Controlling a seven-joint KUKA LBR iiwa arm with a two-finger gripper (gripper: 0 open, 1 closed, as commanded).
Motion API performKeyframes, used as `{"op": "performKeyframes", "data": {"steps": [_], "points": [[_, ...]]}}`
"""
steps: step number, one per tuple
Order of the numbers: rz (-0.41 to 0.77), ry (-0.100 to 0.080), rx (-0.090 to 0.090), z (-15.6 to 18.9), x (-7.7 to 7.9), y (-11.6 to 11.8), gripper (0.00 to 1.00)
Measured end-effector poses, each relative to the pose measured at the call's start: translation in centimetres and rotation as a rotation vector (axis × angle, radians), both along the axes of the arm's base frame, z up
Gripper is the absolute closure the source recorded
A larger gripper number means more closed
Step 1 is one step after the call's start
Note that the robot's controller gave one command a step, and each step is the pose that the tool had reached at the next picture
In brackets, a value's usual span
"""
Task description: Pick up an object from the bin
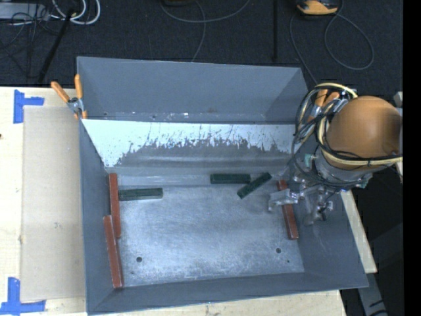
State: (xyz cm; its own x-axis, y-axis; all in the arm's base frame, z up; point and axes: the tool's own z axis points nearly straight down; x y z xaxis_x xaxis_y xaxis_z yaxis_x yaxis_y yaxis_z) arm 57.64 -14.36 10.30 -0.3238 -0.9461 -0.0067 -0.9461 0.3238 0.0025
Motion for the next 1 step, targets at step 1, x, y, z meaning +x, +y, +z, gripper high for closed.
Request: {"op": "performKeyframes", "data": {"steps": [1], "points": [[0.395, -0.004, 0.008, -3.01, 0.41, 0.22, 0.0]]}}
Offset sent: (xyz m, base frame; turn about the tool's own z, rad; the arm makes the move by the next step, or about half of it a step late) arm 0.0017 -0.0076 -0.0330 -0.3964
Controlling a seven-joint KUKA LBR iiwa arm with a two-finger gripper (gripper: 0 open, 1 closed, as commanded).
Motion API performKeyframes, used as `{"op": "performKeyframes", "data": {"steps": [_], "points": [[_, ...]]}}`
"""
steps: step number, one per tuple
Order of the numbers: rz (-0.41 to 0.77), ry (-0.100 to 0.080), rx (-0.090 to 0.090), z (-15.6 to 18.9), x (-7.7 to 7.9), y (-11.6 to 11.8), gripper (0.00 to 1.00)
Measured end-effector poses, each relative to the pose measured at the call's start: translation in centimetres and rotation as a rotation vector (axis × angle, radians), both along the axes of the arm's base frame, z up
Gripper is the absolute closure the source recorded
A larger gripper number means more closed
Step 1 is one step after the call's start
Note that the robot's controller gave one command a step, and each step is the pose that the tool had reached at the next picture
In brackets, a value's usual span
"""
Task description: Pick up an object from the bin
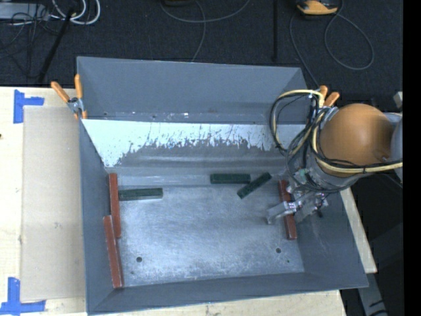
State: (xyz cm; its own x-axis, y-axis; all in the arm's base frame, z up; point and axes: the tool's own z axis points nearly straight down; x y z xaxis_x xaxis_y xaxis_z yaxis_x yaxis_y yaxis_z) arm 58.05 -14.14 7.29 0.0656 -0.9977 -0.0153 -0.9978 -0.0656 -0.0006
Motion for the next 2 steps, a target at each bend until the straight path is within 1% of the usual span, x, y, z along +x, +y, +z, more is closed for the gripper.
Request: {"op": "performKeyframes", "data": {"steps": [1, 2], "points": [[0.286, -0.007, 0.002, -0.04, -0.75, 0.47, 0.0], [0.28, -0.011, -0.003, 0.49, -0.5, 0.18, 1.0]]}}
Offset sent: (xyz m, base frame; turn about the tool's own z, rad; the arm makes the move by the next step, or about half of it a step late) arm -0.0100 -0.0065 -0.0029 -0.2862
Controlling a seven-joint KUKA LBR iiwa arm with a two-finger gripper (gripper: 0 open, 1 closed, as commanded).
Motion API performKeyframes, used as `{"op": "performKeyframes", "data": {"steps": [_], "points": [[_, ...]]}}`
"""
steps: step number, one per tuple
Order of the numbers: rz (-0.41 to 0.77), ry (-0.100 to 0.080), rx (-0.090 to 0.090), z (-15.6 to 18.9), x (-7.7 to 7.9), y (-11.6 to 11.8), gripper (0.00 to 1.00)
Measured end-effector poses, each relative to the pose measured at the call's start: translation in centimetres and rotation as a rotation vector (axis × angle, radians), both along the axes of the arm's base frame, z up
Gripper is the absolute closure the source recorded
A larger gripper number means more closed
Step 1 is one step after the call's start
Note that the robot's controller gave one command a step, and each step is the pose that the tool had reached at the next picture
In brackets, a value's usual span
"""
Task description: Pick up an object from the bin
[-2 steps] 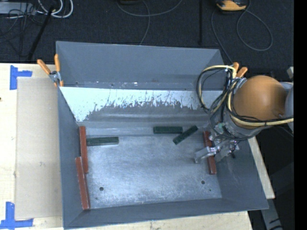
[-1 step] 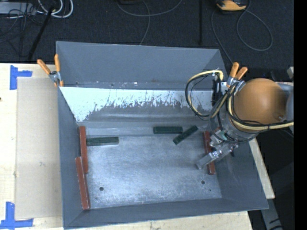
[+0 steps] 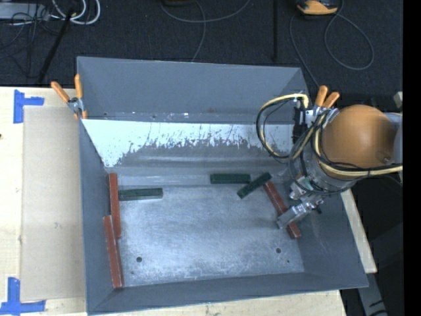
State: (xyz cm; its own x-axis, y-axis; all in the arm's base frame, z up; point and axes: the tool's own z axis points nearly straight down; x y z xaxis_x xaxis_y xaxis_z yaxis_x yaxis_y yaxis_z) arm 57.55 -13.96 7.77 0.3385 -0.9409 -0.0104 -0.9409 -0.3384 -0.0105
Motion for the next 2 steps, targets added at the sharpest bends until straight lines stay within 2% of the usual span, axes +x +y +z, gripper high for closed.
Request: {"op": "performKeyframes", "data": {"steps": [1, 2], "points": [[-0.005, 0.001, -0.012, 7.58, 0.21, 0.16, 1.0], [-0.014, 0.007, -0.01, 8.31, 0.22, 0.2, 1.0]]}}
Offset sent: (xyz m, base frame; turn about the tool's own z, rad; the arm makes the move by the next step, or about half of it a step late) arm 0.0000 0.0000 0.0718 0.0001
